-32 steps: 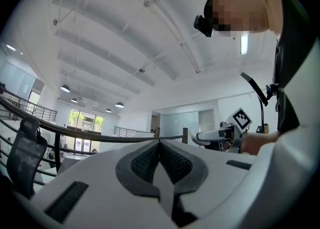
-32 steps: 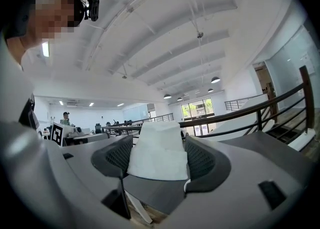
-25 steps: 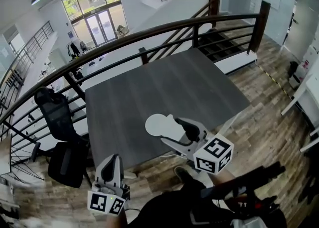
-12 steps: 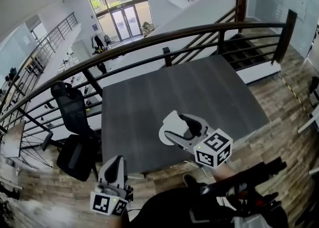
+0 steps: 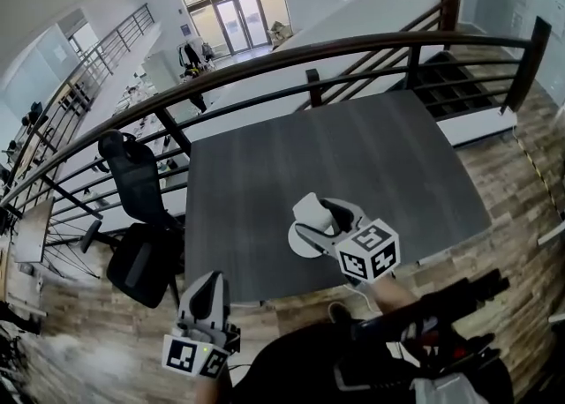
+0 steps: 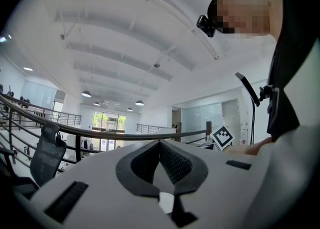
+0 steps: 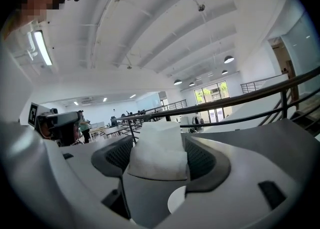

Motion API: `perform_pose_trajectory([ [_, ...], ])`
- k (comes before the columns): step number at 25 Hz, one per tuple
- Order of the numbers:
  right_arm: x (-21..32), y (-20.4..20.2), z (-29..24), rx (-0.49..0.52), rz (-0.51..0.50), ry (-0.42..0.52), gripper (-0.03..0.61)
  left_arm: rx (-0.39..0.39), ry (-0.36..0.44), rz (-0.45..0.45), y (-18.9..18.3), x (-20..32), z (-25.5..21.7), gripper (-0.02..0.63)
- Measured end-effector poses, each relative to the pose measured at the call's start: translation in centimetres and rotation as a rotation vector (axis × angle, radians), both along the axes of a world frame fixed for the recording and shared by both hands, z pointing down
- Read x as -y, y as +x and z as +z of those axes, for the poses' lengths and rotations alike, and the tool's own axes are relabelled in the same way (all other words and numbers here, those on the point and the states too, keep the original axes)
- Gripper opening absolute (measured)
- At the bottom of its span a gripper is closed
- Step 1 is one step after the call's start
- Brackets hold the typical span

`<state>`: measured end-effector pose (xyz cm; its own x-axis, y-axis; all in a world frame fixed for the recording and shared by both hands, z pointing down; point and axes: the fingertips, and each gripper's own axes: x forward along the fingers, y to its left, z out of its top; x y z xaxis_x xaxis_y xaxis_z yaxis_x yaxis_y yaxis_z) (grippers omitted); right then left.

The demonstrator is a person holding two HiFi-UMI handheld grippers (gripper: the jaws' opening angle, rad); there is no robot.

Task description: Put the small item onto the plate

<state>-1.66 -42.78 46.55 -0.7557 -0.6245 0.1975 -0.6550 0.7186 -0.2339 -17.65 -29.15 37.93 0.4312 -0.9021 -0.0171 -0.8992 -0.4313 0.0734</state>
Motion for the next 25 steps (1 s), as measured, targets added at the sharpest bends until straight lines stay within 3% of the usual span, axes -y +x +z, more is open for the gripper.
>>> perform_pose_trajectory([
  [14, 6.7, -1.0, 11.8, -0.116, -0.031, -0.164, 0.331, 0.024, -0.057, -0.119, -0.9, 3.5, 1.3, 0.005],
  [25, 9.0, -1.5, 22.7, -0.281, -0.053, -0.287, 0.331, 0.048, -0.099, -0.217, -2.8, 4.9, 2.1, 0.005],
])
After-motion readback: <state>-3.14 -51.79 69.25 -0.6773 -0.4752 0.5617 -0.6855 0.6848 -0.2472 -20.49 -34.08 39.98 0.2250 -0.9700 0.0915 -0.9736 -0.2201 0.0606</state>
